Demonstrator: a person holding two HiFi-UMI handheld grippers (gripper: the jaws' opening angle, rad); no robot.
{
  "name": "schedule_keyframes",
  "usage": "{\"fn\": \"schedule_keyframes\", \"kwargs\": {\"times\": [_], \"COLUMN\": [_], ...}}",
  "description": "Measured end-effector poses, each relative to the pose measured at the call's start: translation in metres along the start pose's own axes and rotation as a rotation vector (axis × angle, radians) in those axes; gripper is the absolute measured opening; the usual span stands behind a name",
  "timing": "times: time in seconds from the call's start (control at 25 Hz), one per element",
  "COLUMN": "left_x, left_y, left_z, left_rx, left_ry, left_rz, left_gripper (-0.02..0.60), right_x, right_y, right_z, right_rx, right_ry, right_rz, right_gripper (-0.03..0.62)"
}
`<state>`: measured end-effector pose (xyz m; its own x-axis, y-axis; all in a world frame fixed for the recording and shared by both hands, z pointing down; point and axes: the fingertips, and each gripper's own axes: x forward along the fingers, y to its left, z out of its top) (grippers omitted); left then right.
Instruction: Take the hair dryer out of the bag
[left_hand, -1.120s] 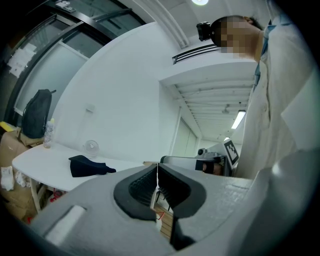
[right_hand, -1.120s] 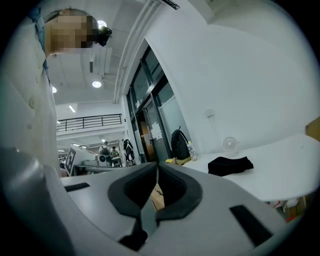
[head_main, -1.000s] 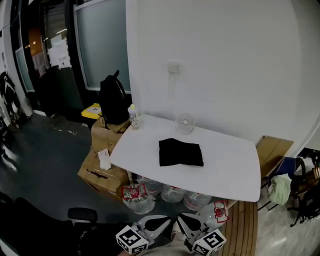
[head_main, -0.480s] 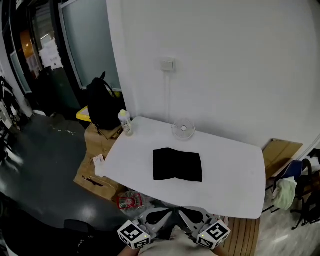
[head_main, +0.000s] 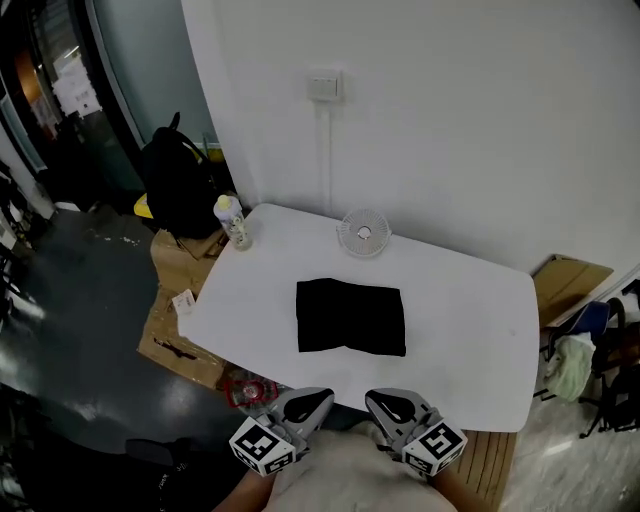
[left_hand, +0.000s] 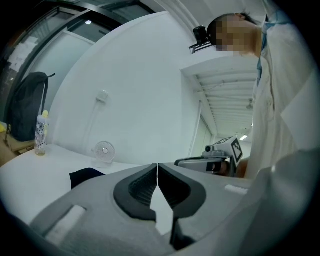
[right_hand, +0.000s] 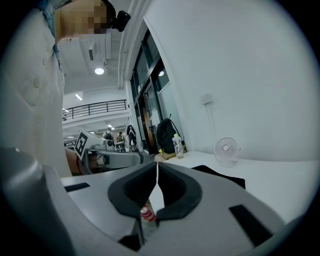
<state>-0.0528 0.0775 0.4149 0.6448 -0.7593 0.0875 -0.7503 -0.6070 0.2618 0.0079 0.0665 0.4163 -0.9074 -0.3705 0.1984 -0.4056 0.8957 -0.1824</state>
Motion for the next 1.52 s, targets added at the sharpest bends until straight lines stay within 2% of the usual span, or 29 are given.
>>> {"fn": "schedule_keyframes", "kwargs": {"times": [0.2, 0.36, 0.56, 0.64, 0.72, 0.96, 1.08, 1.24, 1.36, 1.52], "left_x": [0.022, 0.037, 0.059, 0.072, 0.085, 0.118, 0.132, 0.155, 0.173, 0.186], "left_y": [0.034, 0.060, 0.099, 0.110, 0.115, 0.118, 0.128, 0.145, 0.156, 0.169], "left_z": [-0.008, -0.022, -0.045, -0.058, -0.069, -0.085, -0.093, -0.113, -0.125, -0.142], "left_rx": [-0.002, -0.009, -0.153, -0.176, -0.140, 0.105, 0.196, 0.349, 0.390, 0.387], "left_ry": [0.059, 0.110, 0.166, 0.203, 0.247, 0.350, 0.405, 0.523, 0.594, 0.679], "left_rz": [-0.056, -0.044, 0.005, 0.017, 0.019, -0.002, -0.001, -0.015, -0.038, -0.038], "left_gripper": [0.012, 0.012, 0.015, 0.034, 0.090, 0.189, 0.222, 0.237, 0.237, 0.236], "right_x": [0.019, 0.028, 0.037, 0.038, 0.038, 0.036, 0.036, 0.034, 0.034, 0.036], "right_y": [-0.033, -0.053, -0.079, -0.092, -0.104, -0.127, -0.133, -0.139, -0.143, -0.150], "right_z": [-0.005, -0.014, -0.023, -0.026, -0.028, -0.028, -0.032, -0.040, -0.044, -0.048], "right_rx": [0.020, 0.050, 0.055, 0.048, 0.042, 0.030, 0.037, 0.049, 0.054, 0.060], "right_ry": [0.021, 0.035, 0.056, 0.068, 0.074, 0.082, 0.086, 0.103, 0.112, 0.121], "right_rz": [-0.061, -0.105, -0.151, -0.174, -0.195, -0.239, -0.249, -0.264, -0.269, -0.277], "right_gripper": [0.018, 0.018, 0.018, 0.018, 0.018, 0.018, 0.018, 0.018, 0.018, 0.018]}}
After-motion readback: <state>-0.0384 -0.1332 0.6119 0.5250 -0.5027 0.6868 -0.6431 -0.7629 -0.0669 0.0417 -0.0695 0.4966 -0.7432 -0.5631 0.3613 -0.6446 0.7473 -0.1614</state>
